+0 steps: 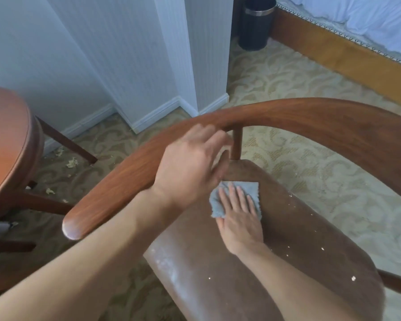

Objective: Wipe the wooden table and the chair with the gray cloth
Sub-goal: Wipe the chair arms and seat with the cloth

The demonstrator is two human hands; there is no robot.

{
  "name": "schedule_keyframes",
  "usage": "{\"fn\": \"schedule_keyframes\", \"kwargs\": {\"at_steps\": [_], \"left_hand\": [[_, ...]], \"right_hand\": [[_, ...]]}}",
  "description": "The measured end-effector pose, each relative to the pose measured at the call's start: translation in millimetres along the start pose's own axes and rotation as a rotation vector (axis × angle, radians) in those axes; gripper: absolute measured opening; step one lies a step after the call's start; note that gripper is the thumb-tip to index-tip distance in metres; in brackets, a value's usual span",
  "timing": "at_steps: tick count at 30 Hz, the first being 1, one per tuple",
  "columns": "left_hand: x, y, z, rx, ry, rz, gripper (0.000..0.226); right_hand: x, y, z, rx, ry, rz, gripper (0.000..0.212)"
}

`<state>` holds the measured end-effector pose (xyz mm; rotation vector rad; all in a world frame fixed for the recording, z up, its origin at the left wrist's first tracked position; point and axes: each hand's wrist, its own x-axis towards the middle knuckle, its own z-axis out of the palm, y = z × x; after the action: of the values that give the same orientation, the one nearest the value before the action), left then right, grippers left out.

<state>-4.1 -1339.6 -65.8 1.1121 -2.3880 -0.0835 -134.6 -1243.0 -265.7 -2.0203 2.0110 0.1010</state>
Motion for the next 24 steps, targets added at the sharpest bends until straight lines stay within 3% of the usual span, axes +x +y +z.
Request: {"fn": "schedule_keyframes", "kwargs": {"at_steps": [5,16,18,22,24], "left_hand": [[23.6,-39.9,0.5,0.128,-0.215,-0.051,0.065],[15.2,-56.0,19.1,0.090,-0.146,-0.015,0.067],[16.2,-54.8,19.4,0.091,-0.150,-0.020,0.067],[16.9,-52.3,16.5,0.121,-0.162,-0.045,0.066],[16.0,-50.7,15.2,0.132,-0.162,-0.048,0.065]], "right_hand": [[6.9,25.2,-5.2,-0.046,-0.012,0.056,0.079],[78.3,-13.1,-12.8,0.093,0.044,0.315,0.077],[64.5,-50.5,-9.2,0.100,0.029,0.207,0.076],[-8.6,-152.4,16.4,0.154,-0.042,-0.204,0.077],[-44.5,-187.0,31.8,0.169,-0.103,-0.295,0.081]]}}
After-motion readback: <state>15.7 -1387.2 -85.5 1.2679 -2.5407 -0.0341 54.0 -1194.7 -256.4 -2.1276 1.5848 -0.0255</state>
